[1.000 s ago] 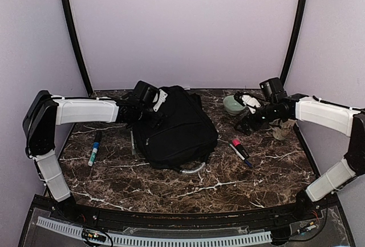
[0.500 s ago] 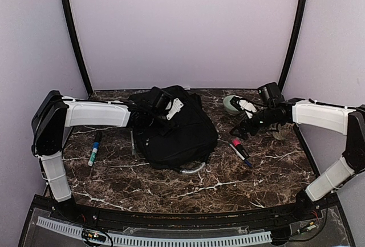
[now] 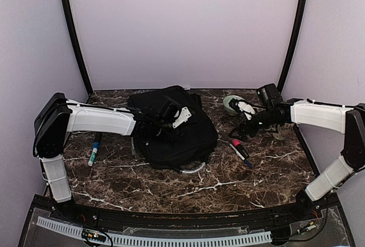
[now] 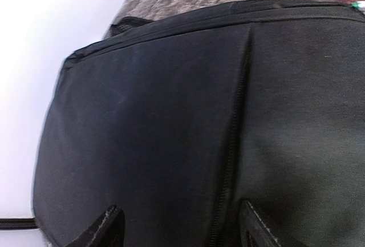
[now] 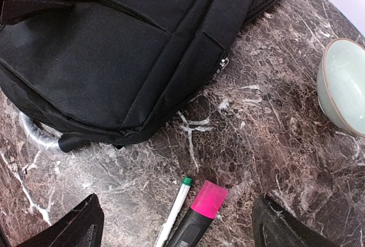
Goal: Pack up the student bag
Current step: Open the upper front pocket of the student bag.
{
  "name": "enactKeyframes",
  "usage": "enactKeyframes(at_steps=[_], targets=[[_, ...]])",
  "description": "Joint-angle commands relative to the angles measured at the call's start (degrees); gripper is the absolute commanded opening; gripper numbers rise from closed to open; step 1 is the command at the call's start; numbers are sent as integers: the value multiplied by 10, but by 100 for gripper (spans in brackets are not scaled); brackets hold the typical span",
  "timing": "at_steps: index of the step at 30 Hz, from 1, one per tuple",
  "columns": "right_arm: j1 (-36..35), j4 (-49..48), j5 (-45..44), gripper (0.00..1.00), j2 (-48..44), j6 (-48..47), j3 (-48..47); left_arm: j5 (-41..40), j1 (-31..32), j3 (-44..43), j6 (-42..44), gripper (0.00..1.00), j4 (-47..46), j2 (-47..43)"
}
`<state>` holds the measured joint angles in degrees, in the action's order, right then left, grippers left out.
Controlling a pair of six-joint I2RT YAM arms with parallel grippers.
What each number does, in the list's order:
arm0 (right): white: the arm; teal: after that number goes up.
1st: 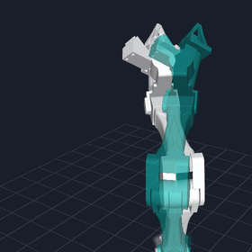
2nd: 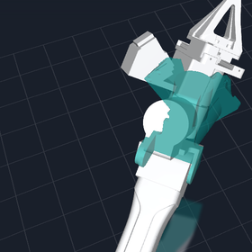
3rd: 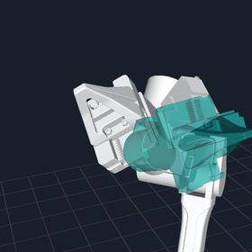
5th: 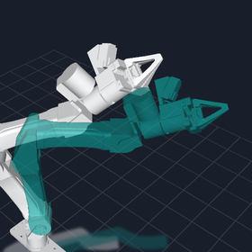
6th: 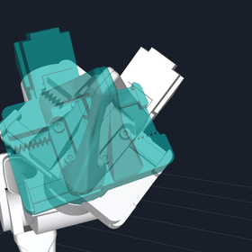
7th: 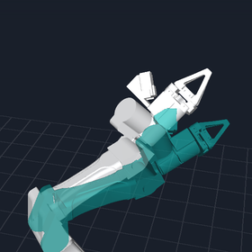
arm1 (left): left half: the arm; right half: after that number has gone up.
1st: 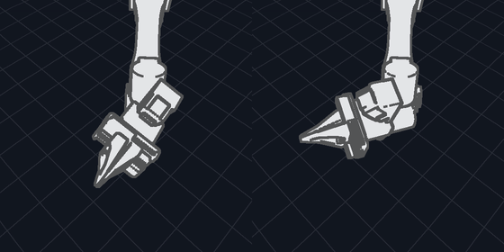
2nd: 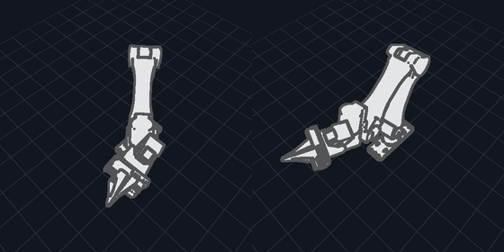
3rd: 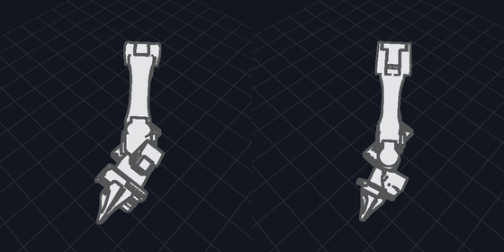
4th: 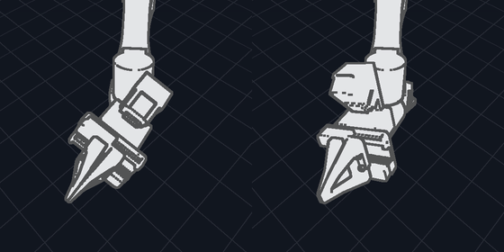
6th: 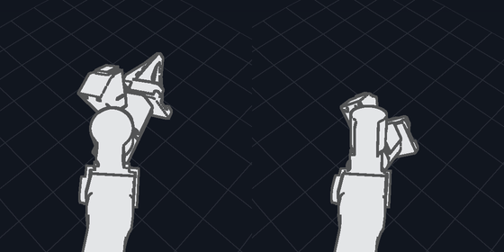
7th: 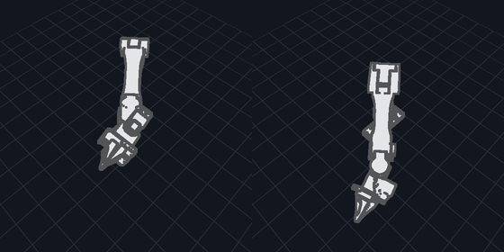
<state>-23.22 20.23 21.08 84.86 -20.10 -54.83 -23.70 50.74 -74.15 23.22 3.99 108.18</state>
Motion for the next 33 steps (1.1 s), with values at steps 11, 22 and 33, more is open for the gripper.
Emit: enactKeyframes(at_steps=[11,22,33], targets=[[-2,4,14,89,13,-7,-11,-192,-12,35,107,60,-84,6],[-2,29,-10,85,14,-11,-30,-138,-13,2,53,15,-39,-21],[-60,142,55,69,73,-17,-226,43,-27,-56,-116,2,18,-71]])
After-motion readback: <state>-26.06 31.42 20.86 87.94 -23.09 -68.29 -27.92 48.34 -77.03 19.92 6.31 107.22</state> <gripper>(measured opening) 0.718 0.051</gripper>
